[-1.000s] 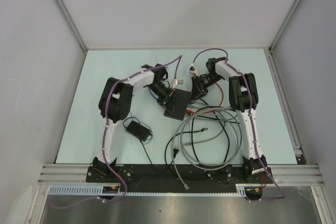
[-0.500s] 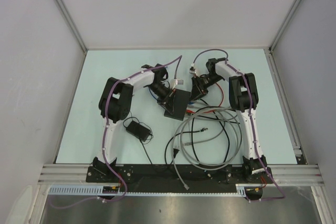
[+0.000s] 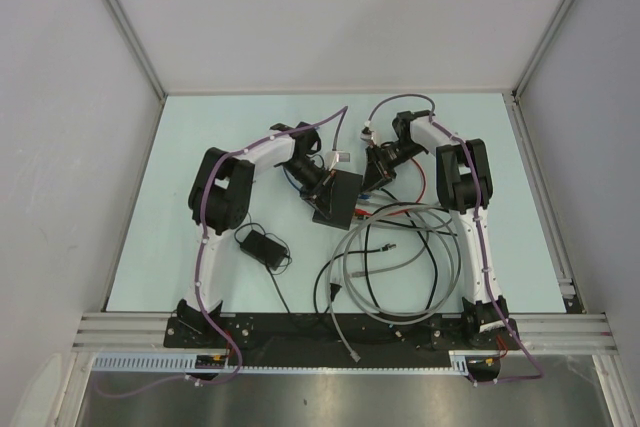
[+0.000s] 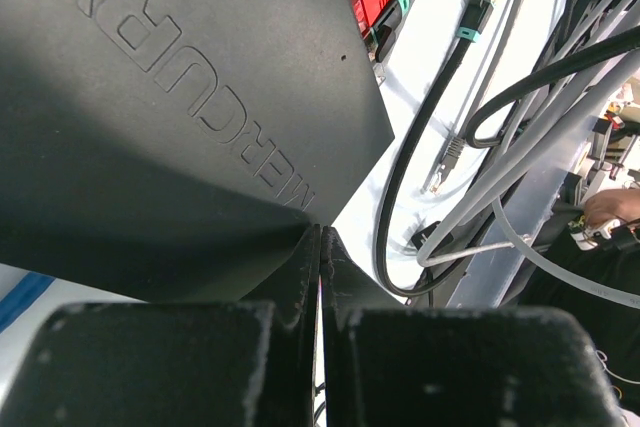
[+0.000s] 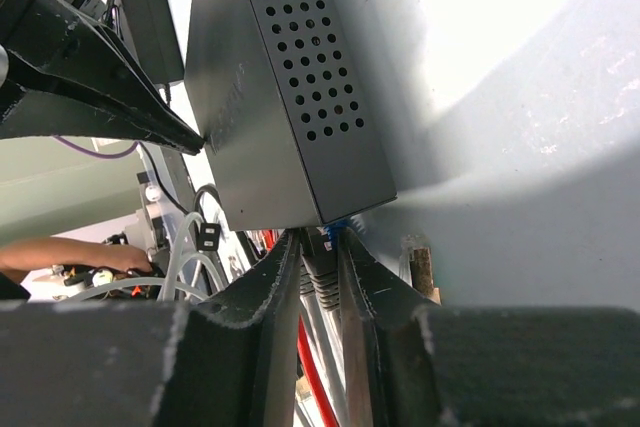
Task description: Pull the plug from the switch port
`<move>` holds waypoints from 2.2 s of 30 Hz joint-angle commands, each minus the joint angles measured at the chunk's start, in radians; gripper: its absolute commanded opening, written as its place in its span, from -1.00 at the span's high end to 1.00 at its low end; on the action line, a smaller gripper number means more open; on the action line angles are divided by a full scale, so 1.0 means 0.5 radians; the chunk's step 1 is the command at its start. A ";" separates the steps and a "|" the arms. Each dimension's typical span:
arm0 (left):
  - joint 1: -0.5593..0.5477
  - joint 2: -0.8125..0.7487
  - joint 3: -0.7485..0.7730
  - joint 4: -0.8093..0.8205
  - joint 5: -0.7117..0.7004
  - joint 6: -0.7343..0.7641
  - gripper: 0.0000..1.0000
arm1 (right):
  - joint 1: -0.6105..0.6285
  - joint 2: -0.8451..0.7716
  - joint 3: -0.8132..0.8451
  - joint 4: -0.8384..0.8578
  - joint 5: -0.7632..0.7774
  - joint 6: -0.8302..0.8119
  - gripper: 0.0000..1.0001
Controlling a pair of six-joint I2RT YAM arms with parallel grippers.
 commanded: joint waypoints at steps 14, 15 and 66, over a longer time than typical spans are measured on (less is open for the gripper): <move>-0.025 0.059 0.007 0.103 -0.229 0.078 1.00 | -0.054 -0.064 -0.007 0.014 0.448 -0.076 0.84; -0.028 0.059 0.007 0.100 -0.233 0.078 1.00 | -0.063 -0.043 0.021 -0.053 0.232 -0.201 0.83; -0.049 0.081 0.047 0.079 -0.236 0.088 1.00 | -0.394 -0.211 0.735 0.219 1.315 -0.414 1.00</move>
